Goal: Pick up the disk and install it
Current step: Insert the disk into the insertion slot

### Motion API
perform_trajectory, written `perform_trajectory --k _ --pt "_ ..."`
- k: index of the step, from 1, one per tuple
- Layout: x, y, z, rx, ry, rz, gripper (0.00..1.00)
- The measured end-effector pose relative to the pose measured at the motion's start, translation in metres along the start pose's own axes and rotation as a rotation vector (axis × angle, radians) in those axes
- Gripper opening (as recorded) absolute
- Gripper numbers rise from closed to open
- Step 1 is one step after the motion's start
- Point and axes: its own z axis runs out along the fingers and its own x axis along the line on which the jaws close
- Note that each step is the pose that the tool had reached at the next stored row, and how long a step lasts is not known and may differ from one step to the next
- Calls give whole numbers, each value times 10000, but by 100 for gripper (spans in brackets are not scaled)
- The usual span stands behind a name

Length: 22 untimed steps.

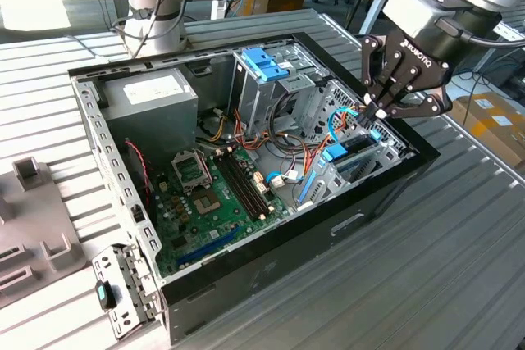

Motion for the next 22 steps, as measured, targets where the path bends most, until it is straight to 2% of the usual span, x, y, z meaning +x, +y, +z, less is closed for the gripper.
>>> perform_trajectory --k 22 --pt "0 -206 -15 0 0 0 11"
